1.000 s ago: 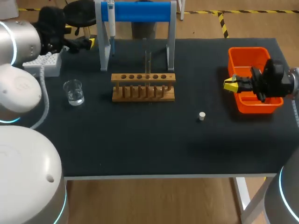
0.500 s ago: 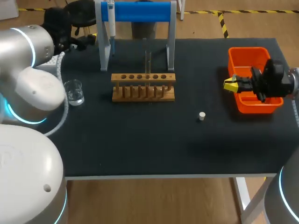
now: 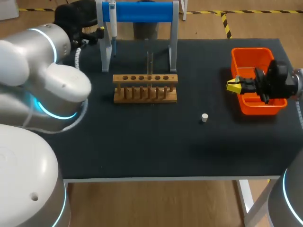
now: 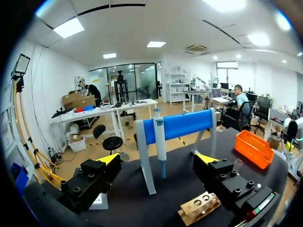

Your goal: Invert the test tube, pick up the pipette, mount the tip to pipette, aspirate from beaker and dispense into the tube, eject the tip, return the pipette, and cap with the stopper.

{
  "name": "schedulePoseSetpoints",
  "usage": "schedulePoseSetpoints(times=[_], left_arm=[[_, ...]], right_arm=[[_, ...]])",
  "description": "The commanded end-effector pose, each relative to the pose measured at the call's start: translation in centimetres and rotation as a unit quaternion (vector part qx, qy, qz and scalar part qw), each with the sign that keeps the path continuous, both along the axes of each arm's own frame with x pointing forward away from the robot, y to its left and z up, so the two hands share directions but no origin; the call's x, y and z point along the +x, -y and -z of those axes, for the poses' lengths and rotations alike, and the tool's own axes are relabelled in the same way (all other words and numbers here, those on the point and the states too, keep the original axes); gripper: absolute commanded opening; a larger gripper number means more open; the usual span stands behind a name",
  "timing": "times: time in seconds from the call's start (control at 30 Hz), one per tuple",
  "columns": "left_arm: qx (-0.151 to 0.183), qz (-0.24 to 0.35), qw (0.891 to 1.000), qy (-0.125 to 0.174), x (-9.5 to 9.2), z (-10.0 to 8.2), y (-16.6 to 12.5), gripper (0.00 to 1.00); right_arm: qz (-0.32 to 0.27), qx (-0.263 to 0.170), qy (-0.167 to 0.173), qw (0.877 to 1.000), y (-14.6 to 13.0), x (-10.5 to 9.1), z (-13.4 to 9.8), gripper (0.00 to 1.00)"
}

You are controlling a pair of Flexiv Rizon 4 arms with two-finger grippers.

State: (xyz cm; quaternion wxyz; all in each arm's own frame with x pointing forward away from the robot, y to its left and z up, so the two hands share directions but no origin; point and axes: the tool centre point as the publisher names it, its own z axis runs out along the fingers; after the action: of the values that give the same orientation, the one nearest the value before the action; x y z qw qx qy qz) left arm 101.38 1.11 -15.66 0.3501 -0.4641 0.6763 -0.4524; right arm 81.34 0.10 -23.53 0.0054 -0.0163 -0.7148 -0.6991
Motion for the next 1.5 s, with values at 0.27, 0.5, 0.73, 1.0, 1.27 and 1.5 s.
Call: schedulePoseSetpoints(times=[0.27,0.5,0.73,1.0,1.27,1.5], left_arm=[[-0.006,-0.064,0.998,0.021,2.5,0.5,2.4,1.0],[-0.015,-0.072,0.997,0.019,3.6,1.2,3.3,1.0],[-0.028,-0.077,0.996,0.022,5.1,1.7,4.0,1.0],[-0.038,-0.079,0.996,0.023,7.0,2.3,4.8,1.0],[-0.048,-0.081,0.995,0.025,8.8,2.8,5.7,1.0],[-0.04,-0.079,0.996,0.029,10.0,3.3,6.1,1.0]], right_arm=[[0.001,-0.001,0.0,1.0,0.0,-0.1,-0.1,0.0],[0.001,-0.001,0.0,1.0,0.0,-0.1,-0.1,0.0],[0.001,-0.001,0.0,1.0,0.0,-0.1,-0.1,0.0],[0.001,-0.001,0.0,1.0,0.0,-0.1,-0.1,0.0],[0.001,-0.001,0.0,1.0,0.0,-0.1,-0.1,0.0],[0.001,-0.001,0.0,1.0,0.0,-0.1,-0.1,0.0]])
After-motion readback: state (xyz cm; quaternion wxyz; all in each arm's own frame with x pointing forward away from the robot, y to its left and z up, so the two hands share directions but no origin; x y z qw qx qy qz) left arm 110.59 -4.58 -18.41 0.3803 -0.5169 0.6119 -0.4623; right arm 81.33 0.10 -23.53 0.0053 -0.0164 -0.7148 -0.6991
